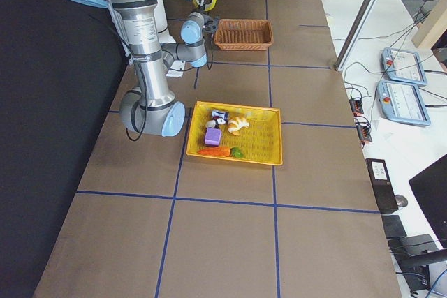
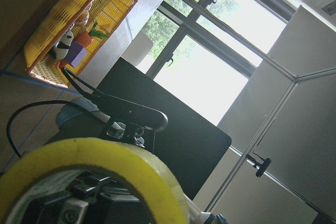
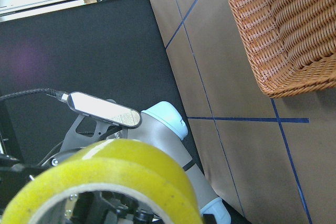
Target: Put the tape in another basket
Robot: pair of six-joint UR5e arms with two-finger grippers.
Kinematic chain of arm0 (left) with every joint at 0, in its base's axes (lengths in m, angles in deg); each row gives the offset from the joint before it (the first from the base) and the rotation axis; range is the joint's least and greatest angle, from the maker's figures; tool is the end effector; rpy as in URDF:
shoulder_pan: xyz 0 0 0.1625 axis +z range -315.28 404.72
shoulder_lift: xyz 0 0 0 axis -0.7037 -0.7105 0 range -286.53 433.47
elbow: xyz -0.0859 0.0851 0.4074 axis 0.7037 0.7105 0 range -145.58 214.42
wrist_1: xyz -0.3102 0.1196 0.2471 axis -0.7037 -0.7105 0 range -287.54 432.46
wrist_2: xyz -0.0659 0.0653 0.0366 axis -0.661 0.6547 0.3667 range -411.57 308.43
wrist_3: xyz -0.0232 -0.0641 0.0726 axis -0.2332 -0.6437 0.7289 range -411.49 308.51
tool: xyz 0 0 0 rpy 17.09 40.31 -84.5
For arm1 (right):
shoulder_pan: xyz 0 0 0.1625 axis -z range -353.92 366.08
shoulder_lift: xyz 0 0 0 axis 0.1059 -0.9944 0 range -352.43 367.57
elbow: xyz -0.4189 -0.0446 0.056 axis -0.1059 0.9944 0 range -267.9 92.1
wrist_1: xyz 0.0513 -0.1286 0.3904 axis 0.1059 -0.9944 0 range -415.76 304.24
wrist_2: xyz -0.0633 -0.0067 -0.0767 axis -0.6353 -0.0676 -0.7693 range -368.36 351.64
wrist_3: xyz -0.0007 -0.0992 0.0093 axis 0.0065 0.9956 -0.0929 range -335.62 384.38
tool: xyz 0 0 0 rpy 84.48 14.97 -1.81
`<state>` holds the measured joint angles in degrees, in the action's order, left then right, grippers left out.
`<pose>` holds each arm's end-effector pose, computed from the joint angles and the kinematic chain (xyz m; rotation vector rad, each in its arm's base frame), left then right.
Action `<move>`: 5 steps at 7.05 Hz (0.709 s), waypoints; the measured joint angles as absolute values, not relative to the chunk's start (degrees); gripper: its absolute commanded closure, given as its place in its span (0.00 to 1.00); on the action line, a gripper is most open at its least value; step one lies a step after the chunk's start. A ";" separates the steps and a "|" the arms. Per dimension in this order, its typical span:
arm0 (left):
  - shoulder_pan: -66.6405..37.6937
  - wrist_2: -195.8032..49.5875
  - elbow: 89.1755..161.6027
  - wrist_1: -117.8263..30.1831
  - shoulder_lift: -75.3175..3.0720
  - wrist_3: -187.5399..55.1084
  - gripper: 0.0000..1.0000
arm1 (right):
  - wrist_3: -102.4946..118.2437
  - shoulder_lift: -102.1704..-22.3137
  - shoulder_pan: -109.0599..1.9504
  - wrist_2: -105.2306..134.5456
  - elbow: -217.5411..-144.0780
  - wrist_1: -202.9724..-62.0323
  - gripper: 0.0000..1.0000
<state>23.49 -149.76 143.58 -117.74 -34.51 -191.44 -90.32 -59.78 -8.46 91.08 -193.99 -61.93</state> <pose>0.3644 -0.2694 0.1899 -0.6672 2.3332 -0.4103 -0.4534 -0.2383 0.1724 -0.2853 -2.1200 0.2267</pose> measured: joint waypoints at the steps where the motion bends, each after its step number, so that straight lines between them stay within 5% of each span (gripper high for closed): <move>1: 23.51 -149.79 143.58 -117.81 -34.39 -190.70 0.85 | -90.34 -59.64 -8.40 91.10 -193.94 -61.91 0.02; 2: 23.56 -149.91 143.58 -117.92 -34.18 -188.90 0.97 | -90.40 -59.61 -8.37 91.12 -193.91 -61.89 0.01; 5: 23.62 -150.39 143.66 -118.16 -33.71 -186.42 1.00 | -90.53 -59.63 -7.96 90.45 -193.90 -61.74 0.01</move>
